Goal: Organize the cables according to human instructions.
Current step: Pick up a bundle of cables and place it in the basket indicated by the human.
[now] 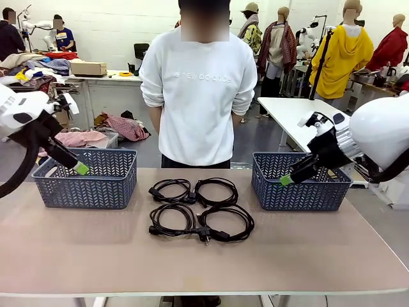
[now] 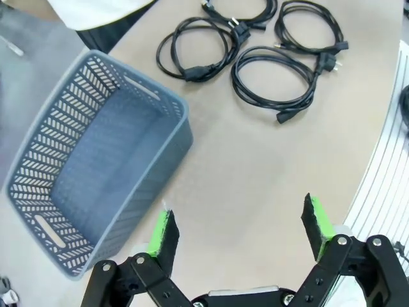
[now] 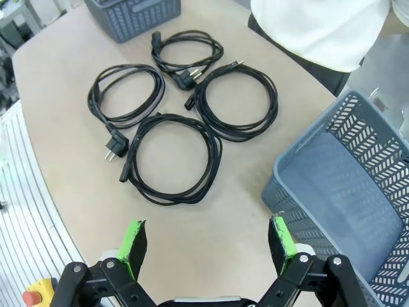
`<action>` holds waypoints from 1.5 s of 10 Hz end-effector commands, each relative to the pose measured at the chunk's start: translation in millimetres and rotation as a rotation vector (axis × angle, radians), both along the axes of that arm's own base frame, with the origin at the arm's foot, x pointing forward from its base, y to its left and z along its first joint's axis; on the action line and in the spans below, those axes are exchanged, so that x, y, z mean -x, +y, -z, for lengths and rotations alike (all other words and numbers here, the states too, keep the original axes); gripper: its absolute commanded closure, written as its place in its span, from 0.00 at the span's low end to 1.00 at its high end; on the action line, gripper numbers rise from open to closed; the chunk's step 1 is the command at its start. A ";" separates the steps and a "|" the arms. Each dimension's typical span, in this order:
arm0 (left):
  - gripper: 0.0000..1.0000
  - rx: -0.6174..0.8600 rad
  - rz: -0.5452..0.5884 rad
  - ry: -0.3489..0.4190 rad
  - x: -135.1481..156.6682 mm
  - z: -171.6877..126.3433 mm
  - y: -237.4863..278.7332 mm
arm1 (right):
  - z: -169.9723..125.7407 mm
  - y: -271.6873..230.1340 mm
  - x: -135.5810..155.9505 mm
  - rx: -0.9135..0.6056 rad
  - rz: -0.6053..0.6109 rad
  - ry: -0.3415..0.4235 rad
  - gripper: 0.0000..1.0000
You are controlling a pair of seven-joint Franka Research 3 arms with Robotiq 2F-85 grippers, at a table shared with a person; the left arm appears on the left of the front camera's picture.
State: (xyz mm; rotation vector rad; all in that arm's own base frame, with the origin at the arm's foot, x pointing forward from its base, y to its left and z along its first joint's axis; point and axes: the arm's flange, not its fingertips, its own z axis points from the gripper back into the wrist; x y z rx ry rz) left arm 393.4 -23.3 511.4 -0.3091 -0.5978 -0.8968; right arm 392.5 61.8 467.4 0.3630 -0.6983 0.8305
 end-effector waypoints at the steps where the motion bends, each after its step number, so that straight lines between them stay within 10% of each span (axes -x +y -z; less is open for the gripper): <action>1: 0.00 0.029 0.030 -0.005 -7.2 -0.6 5.7 | 3.0 -5.3 -7.4 -0.046 -0.045 -0.015 0.00; 15: 0.00 0.041 0.010 -0.012 -4.6 -2.1 7.4 | 1.7 -4.0 0.2 -0.030 -0.016 -0.006 0.00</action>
